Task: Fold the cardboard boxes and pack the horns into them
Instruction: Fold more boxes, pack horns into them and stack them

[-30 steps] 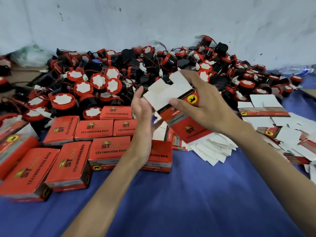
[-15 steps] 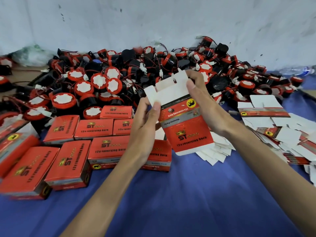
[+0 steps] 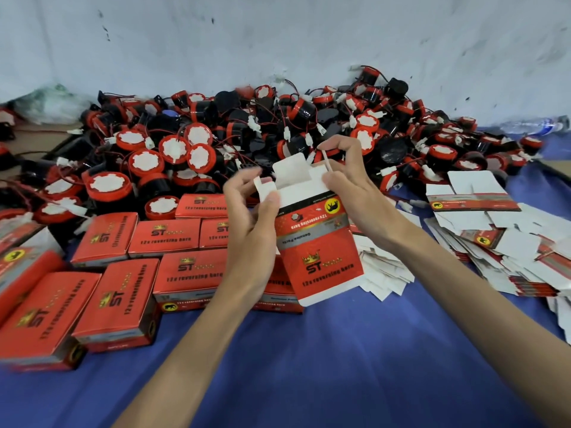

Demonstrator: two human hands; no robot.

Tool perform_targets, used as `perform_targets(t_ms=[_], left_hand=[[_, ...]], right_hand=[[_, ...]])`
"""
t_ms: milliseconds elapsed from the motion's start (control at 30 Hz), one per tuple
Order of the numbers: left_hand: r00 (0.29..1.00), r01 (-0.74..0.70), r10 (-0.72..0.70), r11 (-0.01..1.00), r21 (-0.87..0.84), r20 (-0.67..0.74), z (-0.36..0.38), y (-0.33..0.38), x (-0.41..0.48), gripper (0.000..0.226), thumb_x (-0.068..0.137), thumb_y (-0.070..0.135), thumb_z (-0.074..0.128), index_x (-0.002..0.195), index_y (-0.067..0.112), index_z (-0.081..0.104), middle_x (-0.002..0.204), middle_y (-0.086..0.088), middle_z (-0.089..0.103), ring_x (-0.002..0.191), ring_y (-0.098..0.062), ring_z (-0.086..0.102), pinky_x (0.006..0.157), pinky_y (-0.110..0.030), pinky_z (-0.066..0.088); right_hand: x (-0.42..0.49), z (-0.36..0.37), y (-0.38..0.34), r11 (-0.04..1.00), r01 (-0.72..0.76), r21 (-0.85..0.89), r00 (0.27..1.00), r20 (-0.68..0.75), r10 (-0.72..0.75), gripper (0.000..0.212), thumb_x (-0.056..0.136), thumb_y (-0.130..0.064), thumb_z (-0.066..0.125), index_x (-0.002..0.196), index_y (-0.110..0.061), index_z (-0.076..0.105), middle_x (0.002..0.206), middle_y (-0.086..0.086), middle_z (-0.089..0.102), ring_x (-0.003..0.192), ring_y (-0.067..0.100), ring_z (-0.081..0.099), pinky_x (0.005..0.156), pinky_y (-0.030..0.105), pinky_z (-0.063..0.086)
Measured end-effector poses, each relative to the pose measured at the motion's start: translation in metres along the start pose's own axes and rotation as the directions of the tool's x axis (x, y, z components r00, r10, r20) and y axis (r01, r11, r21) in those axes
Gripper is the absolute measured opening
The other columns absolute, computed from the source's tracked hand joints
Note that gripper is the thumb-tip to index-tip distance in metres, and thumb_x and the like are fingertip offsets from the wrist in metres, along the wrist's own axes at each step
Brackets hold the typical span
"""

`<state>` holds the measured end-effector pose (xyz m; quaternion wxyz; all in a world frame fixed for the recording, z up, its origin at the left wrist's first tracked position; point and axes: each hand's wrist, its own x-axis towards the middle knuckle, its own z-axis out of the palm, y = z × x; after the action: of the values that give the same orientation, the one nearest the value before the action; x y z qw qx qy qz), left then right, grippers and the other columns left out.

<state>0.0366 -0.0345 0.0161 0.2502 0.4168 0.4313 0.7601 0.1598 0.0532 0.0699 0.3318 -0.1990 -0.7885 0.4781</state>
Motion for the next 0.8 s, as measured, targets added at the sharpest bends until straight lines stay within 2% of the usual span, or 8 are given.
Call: perform_targets(t_ms=[100, 200, 300, 433, 533, 667, 733, 800], left_hand=[[1.000, -0.028, 0.028, 0.999, -0.021, -0.014, -0.001, 0.003, 0.001, 0.048, 0.090, 0.008, 0.051, 0.115, 0.048, 0.042, 0.124, -0.002, 0.051, 0.086, -0.002, 0.066, 0.063, -0.018, 0.053], [0.999, -0.029, 0.029, 0.999, 0.015, -0.020, 0.000, 0.002, 0.001, 0.055, 0.090, -0.003, 0.051, 0.112, 0.046, 0.041, 0.122, 0.005, 0.050, 0.088, -0.001, 0.064, 0.062, -0.019, 0.053], [0.998, -0.049, 0.051, 0.997, 0.056, -0.025, 0.003, -0.001, -0.001, 0.060, 0.086, -0.012, 0.054, 0.113, 0.040, 0.038, 0.118, 0.010, 0.049, 0.089, 0.004, 0.060, 0.062, -0.017, 0.051], [0.991, -0.081, 0.101, 0.977, 0.196, -0.090, 0.007, -0.002, -0.003, 0.060, 0.079, -0.005, 0.064, 0.112, 0.036, 0.036, 0.110, 0.009, 0.044, 0.089, 0.009, 0.052, 0.068, -0.014, 0.048], [0.977, -0.128, 0.163, 0.964, 0.234, -0.136, 0.006, -0.002, -0.003, 0.050, 0.078, -0.008, 0.062, 0.099, 0.030, 0.038, 0.093, 0.004, 0.041, 0.081, 0.004, 0.047, 0.070, -0.016, 0.047], [0.966, -0.163, 0.221, 0.926, 0.341, -0.138, 0.004, -0.001, -0.004, 0.042, 0.078, -0.004, 0.063, 0.089, 0.030, 0.042, 0.083, 0.011, 0.045, 0.079, 0.001, 0.047, 0.071, -0.013, 0.043], [0.958, -0.158, 0.223, 0.935, 0.317, -0.180, 0.005, 0.002, -0.005, 0.040, 0.076, 0.006, 0.066, 0.094, 0.034, 0.045, 0.084, 0.012, 0.053, 0.086, -0.004, 0.055, 0.080, -0.020, 0.047], [0.955, -0.162, 0.226, 0.941, 0.296, -0.194, 0.006, 0.004, -0.007, 0.039, 0.076, 0.010, 0.068, 0.099, 0.033, 0.047, 0.090, 0.014, 0.062, 0.097, -0.009, 0.060, 0.090, -0.034, 0.049]], right_hand=[[0.002, 0.001, -0.001, 0.999, -0.028, -0.046, 0.999, 0.027, 0.029, 0.033, 0.080, -0.024, 0.040, 0.102, -0.047, 0.032, 0.103, 0.002, 0.054, 0.066, 0.006, 0.054, 0.062, 0.026, 0.048], [0.002, 0.001, 0.000, 0.995, -0.019, -0.101, 1.000, 0.023, 0.022, 0.037, 0.077, -0.023, 0.041, 0.102, -0.048, 0.031, 0.112, 0.004, 0.056, 0.073, 0.020, 0.051, 0.070, 0.037, 0.043], [0.000, 0.006, 0.001, 0.983, 0.047, -0.176, 0.999, -0.005, -0.048, 0.036, 0.076, -0.019, 0.042, 0.106, -0.038, 0.037, 0.107, 0.001, 0.057, 0.090, 0.030, 0.056, 0.079, 0.044, 0.046], [-0.001, 0.011, -0.001, 0.965, 0.126, -0.232, 0.989, -0.044, -0.140, 0.032, 0.074, -0.012, 0.044, 0.104, -0.020, 0.049, 0.099, 0.002, 0.059, 0.091, 0.028, 0.055, 0.074, 0.038, 0.045], [-0.002, 0.011, -0.003, 0.956, 0.169, -0.239, 0.981, -0.055, -0.188, 0.030, 0.073, -0.005, 0.044, 0.100, -0.012, 0.055, 0.098, -0.008, 0.058, 0.091, 0.020, 0.056, 0.074, 0.034, 0.045], [-0.002, 0.011, -0.004, 0.967, 0.162, -0.196, 0.982, -0.067, -0.178, 0.026, 0.072, -0.005, 0.045, 0.093, -0.011, 0.059, 0.089, -0.014, 0.057, 0.080, 0.010, 0.055, 0.068, 0.022, 0.041], [-0.002, 0.011, -0.004, 0.976, 0.156, -0.152, 0.980, -0.103, -0.173, 0.023, 0.072, -0.007, 0.047, 0.089, -0.016, 0.060, 0.086, -0.011, 0.060, 0.076, 0.009, 0.057, 0.067, 0.021, 0.040], [-0.002, 0.011, -0.003, 0.979, 0.158, -0.128, 0.971, -0.162, -0.177, 0.022, 0.075, -0.008, 0.050, 0.087, -0.022, 0.063, 0.089, -0.003, 0.065, 0.080, 0.023, 0.061, 0.067, 0.032, 0.043]])
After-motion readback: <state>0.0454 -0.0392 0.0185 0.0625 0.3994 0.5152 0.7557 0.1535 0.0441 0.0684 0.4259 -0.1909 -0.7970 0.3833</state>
